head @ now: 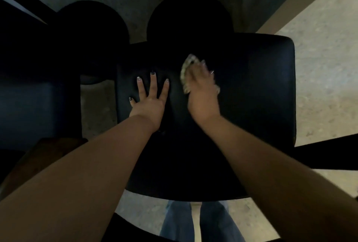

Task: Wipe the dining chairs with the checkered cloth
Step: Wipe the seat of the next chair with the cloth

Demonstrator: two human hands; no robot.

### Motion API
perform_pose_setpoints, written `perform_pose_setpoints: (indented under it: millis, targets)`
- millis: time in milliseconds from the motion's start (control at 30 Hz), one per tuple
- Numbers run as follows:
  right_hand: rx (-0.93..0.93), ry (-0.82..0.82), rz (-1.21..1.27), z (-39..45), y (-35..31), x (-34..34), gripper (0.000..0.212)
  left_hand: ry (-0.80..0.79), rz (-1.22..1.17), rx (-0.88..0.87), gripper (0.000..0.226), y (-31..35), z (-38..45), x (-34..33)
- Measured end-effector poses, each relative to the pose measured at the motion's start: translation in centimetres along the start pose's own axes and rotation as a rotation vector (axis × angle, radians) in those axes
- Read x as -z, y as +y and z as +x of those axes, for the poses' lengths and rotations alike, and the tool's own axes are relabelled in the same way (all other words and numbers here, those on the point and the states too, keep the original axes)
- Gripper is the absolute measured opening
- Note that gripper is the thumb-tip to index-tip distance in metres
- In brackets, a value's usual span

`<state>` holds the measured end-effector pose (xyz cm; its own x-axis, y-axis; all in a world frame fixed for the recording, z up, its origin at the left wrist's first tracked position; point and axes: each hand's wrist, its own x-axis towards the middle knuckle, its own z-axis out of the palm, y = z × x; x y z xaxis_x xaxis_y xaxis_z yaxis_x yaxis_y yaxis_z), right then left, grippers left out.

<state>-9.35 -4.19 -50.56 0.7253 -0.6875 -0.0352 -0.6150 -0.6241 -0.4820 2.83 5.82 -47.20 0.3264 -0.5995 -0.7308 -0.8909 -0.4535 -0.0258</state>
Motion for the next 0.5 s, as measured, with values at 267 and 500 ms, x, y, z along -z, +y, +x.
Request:
perform_pose_setpoints:
  millis: [267, 500]
  targets:
    - [-0.24, -0.041, -0.156, -11.3, 7.0, 4.0, 0.071, -0.031, -0.007, 0.012, 0.136, 0.1, -0.1, 0.3]
    - [-1.345, 0.005, -0.011, -15.5, 2.3, 4.3, 0.085, -0.063, -0.01, 0.023, 0.138, 0.5, -0.5, 1.1]
